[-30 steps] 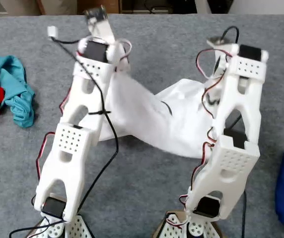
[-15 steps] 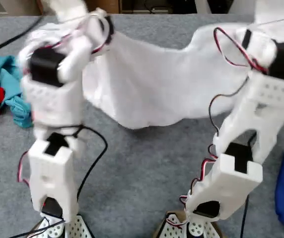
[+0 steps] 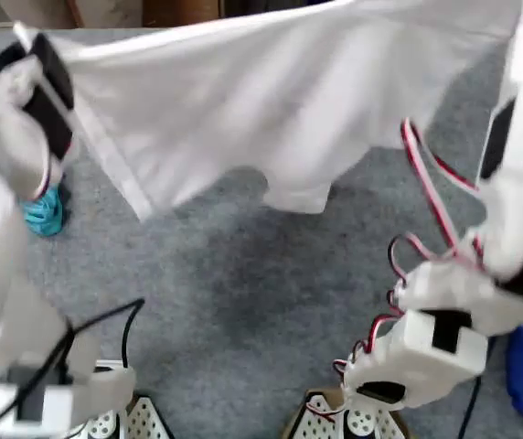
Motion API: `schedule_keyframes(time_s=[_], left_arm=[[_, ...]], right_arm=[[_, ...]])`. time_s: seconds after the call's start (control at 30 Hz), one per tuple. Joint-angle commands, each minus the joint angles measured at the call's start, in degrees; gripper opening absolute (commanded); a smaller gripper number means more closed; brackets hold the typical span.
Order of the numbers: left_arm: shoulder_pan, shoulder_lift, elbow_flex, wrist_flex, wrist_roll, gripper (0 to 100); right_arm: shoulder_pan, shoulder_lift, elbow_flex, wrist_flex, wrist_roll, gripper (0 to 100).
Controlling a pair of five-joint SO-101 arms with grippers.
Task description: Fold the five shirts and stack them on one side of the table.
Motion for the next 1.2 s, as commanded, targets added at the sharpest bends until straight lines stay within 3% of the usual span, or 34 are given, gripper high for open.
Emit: schedule_keyframes(time_s=[0.0,0.17,0.57,0.83,0.97,1.17], left_arm=[[-2.02,-7.87,10.81,0.44,-2.55,2],[-2.02,-14.20,15.38,0.26,-3.34,2],[-2.20,-24.22,15.30,0.09,-7.74,2],[-2.11,-25.98,14.86,-0.18,-9.14,2],[-2.11,-23.43,23.56,-5.10,-8.62,2],[-2.11,-19.03,43.25,-19.43,-8.62,2]], right_arm=[[1.45,-5.85,0.66,-4.75,-0.35,0.5],[1.89,-11.82,4.53,-5.36,-0.09,0.5],[1.45,-20.53,8.75,-4.92,15.30,0.5],[1.27,-21.32,20.09,-4.92,21.19,0.5],[-3.82,-21.67,32.40,-4.92,26.29,0.5],[-12.79,-20.97,46.90,-5.45,26.81,0.5]])
